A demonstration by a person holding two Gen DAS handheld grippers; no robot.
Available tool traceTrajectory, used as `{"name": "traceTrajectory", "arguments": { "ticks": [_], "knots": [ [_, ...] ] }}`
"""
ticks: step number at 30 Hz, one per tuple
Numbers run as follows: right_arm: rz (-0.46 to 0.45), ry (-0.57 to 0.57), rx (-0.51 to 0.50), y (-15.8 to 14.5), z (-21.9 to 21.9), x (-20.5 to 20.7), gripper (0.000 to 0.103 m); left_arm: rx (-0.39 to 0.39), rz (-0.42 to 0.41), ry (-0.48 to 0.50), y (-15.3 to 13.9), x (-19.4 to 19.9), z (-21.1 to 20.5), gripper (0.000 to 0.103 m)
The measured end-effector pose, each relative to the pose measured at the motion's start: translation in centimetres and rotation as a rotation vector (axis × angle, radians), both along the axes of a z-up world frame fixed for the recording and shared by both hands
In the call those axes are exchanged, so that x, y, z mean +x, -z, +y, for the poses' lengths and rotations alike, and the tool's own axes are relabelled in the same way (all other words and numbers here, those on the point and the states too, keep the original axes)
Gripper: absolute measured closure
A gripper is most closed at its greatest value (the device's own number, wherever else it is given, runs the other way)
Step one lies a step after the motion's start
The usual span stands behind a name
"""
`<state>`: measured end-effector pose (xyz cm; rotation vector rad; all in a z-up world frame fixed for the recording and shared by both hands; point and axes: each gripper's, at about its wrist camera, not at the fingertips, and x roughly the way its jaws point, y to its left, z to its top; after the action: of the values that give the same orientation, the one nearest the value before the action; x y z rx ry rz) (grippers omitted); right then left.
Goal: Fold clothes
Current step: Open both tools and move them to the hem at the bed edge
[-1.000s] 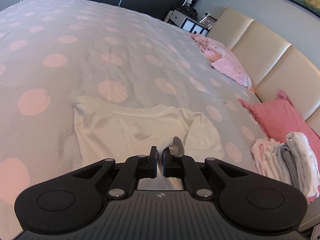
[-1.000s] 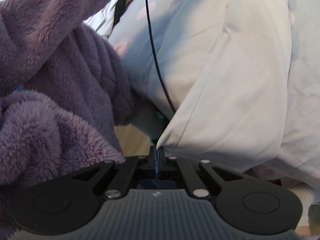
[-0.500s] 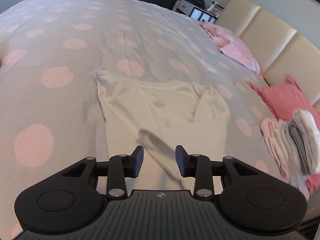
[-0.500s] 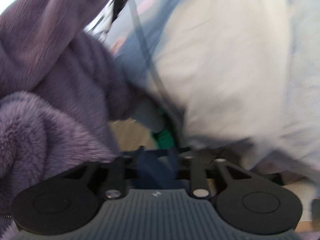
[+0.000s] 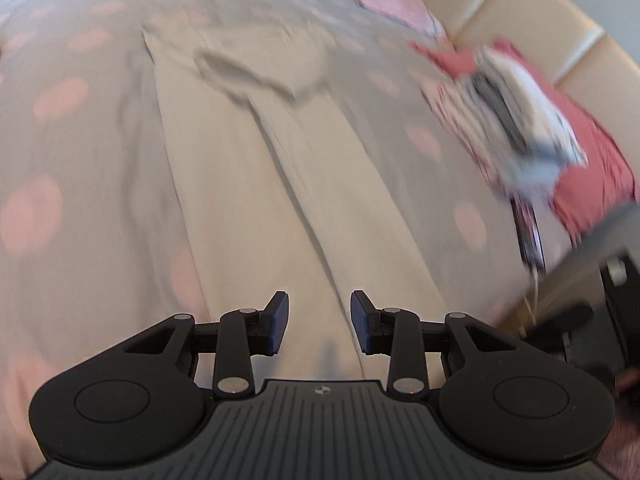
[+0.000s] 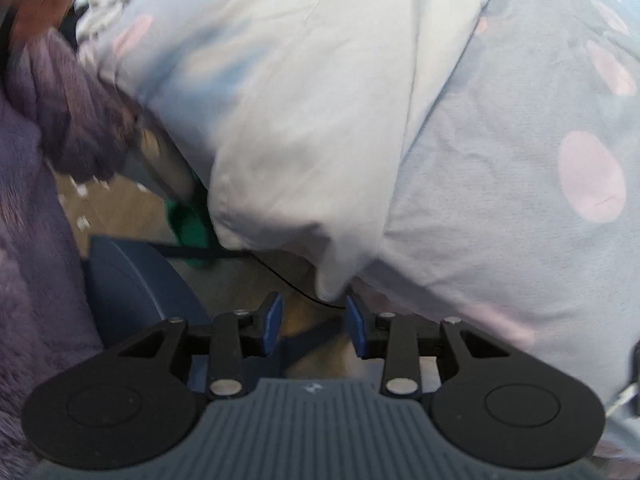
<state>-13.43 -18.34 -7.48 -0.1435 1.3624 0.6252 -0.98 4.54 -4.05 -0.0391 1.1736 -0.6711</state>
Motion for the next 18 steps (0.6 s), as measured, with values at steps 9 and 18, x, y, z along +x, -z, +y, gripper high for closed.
{"name": "traceTrajectory", "arguments": {
  "ticks": [9,18],
  "knots": [
    [-0.001,0.105,0.064,3.6,2.9,-1.2,0.065,0.097,0.106,0.230,4.6,-6.9,-2.7,0.072],
    [0.172,0.267,0.162,8.6,2.2,-0.6,0.064,0.170,0.054,0.356,8.4,-7.7,-5.0,0.074]
  ]
}}
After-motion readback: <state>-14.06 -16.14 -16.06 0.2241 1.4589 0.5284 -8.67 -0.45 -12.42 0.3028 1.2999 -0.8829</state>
